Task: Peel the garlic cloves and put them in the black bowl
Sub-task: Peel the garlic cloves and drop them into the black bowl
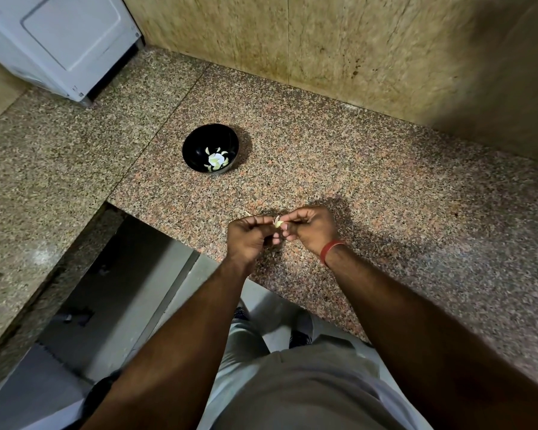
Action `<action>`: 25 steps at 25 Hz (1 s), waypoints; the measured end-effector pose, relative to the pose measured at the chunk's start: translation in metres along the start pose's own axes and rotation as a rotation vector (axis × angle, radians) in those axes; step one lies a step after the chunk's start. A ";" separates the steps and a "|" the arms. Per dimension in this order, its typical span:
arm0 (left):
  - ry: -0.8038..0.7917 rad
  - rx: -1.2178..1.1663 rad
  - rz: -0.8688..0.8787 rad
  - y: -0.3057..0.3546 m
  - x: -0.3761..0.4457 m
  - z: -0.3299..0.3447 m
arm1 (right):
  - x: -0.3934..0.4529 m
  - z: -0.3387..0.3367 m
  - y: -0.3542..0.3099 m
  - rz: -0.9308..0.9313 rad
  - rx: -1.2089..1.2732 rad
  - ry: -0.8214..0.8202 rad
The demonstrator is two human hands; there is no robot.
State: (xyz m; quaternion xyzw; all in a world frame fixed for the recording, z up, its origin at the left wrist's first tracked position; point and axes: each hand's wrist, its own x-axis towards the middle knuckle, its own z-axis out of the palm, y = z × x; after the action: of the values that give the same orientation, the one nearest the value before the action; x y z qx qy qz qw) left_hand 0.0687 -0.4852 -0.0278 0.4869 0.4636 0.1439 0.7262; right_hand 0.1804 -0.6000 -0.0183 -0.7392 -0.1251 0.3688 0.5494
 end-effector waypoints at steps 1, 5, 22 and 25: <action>0.006 0.007 0.005 -0.001 0.001 0.000 | 0.000 0.000 0.000 0.005 0.007 0.004; 0.011 0.108 -0.004 -0.004 0.005 0.000 | 0.000 0.002 -0.002 0.016 0.020 0.022; -0.017 0.176 0.035 0.002 0.013 0.005 | 0.004 -0.001 -0.006 0.100 0.167 0.067; 0.022 0.152 0.039 0.000 0.014 0.004 | 0.005 0.001 -0.007 0.077 0.133 0.052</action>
State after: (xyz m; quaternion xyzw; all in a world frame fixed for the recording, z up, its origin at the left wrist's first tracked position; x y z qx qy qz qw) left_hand 0.0794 -0.4776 -0.0349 0.5480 0.4716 0.1279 0.6789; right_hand 0.1843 -0.5942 -0.0144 -0.7146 -0.0575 0.3780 0.5858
